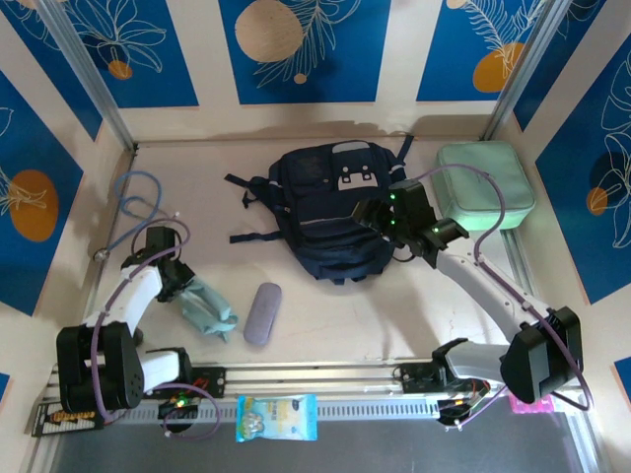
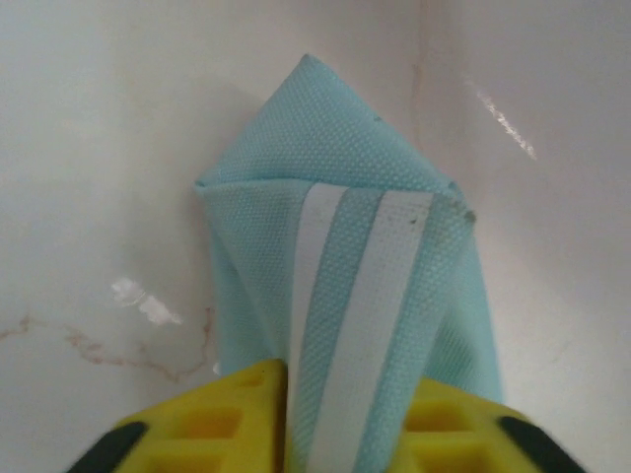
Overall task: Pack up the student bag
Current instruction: Pick up the pencil pouch from the bottom-left of the table, then pass the pencil pouch.
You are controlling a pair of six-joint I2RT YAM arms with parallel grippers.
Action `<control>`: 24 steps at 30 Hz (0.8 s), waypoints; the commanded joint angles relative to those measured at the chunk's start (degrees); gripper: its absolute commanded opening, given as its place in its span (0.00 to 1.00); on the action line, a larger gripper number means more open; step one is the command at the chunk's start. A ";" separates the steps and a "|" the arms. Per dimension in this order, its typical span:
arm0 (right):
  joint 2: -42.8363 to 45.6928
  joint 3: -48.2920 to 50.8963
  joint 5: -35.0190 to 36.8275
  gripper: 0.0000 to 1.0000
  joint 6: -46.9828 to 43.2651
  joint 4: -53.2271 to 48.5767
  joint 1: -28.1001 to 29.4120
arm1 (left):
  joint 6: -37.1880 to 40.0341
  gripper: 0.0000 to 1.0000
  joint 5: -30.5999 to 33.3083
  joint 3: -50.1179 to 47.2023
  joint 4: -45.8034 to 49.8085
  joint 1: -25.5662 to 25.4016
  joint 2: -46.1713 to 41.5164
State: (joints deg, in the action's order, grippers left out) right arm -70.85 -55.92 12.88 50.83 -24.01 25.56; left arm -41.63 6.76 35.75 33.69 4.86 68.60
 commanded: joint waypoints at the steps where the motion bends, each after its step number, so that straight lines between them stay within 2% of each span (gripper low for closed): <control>1: -1.24 -0.51 -3.29 0.80 -0.50 2.65 0.68 | 1.00 0.13 -4.49 1.99 -1.25 0.42 -2.31; 5: -4.03 -1.65 -9.62 0.79 -3.12 6.42 2.06 | 1.88 0.04 -9.46 6.99 0.18 -0.43 -3.81; 8: -7.28 -4.14 -15.31 0.78 -6.23 8.97 3.88 | 1.78 0.04 -13.47 12.29 1.11 -2.57 -3.61; 12: -12.51 -9.31 -21.58 0.78 -10.51 9.76 7.45 | 0.67 0.04 -17.50 19.16 0.84 -7.39 -2.06; 17: -18.38 -15.48 -28.43 0.79 -14.55 10.84 12.27 | -1.71 0.05 -22.74 24.54 -3.85 -14.68 1.86; 20: -21.31 -17.59 -34.96 0.82 -14.43 13.06 13.70 | -2.58 0.05 -25.58 26.82 -8.06 -18.81 4.37; 24: -23.97 -17.43 -39.66 0.82 -10.05 17.56 13.67 | -3.23 0.05 -30.07 29.06 -13.26 -22.82 7.52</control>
State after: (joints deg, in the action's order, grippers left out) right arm -93.27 -72.66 -19.92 39.05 -9.89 39.66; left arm -43.35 -17.41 61.93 25.89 -16.23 75.09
